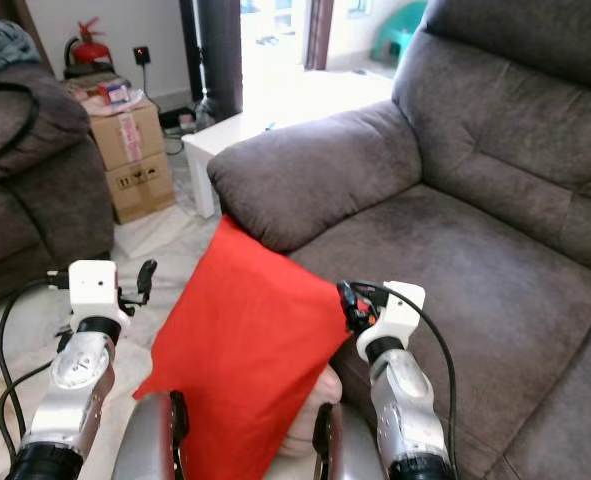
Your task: Move the pillow to the sofa from floor
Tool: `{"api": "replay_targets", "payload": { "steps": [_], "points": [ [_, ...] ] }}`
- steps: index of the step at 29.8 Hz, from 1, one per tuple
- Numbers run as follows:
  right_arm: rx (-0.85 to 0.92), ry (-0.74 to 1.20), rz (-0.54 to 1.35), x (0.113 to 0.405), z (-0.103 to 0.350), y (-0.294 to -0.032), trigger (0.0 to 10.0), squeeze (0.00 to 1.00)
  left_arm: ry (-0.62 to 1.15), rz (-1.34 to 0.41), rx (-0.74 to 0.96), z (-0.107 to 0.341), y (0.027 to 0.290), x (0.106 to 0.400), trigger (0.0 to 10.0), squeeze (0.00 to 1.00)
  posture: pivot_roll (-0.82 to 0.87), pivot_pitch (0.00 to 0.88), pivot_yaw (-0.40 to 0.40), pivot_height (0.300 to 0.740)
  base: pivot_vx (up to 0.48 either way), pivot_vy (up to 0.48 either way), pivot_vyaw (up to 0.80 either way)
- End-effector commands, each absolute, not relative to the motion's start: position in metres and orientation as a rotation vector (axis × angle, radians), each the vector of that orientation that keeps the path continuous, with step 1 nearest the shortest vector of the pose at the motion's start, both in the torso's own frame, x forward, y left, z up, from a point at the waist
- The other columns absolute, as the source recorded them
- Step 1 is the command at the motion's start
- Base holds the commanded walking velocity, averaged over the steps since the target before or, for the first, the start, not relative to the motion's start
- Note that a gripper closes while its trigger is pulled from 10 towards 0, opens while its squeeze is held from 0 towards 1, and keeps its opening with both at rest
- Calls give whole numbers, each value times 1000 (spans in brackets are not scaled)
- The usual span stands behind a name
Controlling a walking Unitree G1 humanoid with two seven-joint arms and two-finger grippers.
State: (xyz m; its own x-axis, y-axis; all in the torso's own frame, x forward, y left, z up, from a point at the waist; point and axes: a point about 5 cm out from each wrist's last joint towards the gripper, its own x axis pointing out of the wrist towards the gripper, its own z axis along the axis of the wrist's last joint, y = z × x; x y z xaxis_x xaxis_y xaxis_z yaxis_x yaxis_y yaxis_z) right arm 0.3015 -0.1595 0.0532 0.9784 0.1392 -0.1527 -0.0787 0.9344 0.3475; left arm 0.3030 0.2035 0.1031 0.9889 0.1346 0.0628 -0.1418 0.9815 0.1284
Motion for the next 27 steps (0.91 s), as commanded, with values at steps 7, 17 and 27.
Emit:
{"api": "replay_targets", "payload": {
  "steps": [7, 17, 27],
  "points": [
    [487, 194, 89, 317, 57, -161, 10000, 1000, -59, 182, 111, 107, 213, 296, 10000, 0, 109, 0, -105, 517, 0, 0, 0],
    [518, 234, 77, 323, 50, -160, 10000, 1000, -45, 205, 88, 106, 216, 289, 10000, 0, 118, 0, -113, 517, 0, 0, 0],
    [518, 203, 19, 332, 53, -167, 10000, 1000, -43, 223, 83, 107, 218, 284, 10000, 0, 137, 0, -126, 517, 0, 0, 0]
  ]
}}
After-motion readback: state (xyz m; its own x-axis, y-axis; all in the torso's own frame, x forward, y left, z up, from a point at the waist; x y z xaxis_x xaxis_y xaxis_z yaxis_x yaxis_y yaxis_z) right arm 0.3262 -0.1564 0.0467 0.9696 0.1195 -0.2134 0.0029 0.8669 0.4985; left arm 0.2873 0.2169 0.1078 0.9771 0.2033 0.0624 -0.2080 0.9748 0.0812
